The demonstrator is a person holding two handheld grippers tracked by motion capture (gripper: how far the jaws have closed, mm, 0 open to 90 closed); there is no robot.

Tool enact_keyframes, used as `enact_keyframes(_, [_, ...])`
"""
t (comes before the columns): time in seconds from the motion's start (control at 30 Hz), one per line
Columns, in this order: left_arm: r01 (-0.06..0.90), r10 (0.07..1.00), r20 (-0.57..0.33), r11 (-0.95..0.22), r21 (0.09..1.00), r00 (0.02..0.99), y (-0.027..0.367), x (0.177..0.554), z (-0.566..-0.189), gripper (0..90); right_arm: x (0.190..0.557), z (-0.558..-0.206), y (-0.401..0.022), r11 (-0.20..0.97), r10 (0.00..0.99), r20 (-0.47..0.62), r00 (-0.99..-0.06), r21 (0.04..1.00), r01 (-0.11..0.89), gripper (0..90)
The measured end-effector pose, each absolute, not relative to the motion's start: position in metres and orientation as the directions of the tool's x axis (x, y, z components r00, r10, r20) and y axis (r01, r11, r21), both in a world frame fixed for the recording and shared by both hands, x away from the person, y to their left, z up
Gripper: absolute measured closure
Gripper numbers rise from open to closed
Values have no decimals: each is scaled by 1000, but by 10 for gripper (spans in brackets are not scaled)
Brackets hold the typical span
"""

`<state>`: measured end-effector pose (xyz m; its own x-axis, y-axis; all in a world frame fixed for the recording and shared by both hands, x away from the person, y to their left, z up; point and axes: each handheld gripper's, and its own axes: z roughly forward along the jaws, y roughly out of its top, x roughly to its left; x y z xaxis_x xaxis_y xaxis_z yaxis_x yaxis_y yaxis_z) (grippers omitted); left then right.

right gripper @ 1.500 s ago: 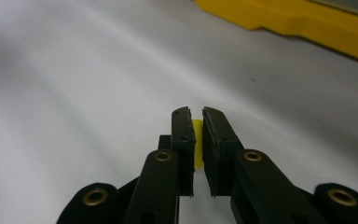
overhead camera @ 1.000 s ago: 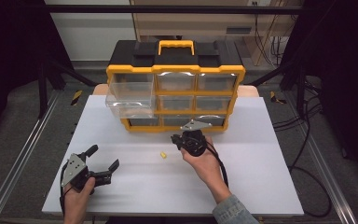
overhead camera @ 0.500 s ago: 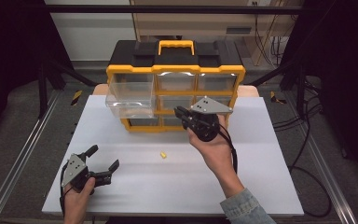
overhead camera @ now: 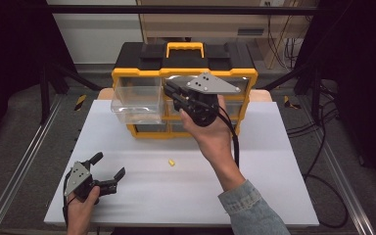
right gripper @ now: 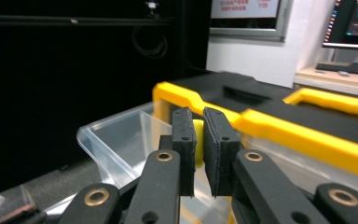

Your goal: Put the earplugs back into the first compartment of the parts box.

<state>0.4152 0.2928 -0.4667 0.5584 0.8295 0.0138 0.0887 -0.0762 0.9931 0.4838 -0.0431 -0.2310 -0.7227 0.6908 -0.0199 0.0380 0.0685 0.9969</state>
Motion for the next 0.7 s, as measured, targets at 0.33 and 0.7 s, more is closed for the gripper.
enact_keyframes(0.33, [88, 829, 16, -79, 993, 558, 293, 415, -467, 8, 491, -225, -16, 79, 664, -22, -747, 996, 40, 832])
enact_keyframes(0.7, [87, 829, 16, -78, 993, 559, 293, 415, -466, 8, 501, -227, -1, 134, 652, -48, -757, 990, 52, 776])
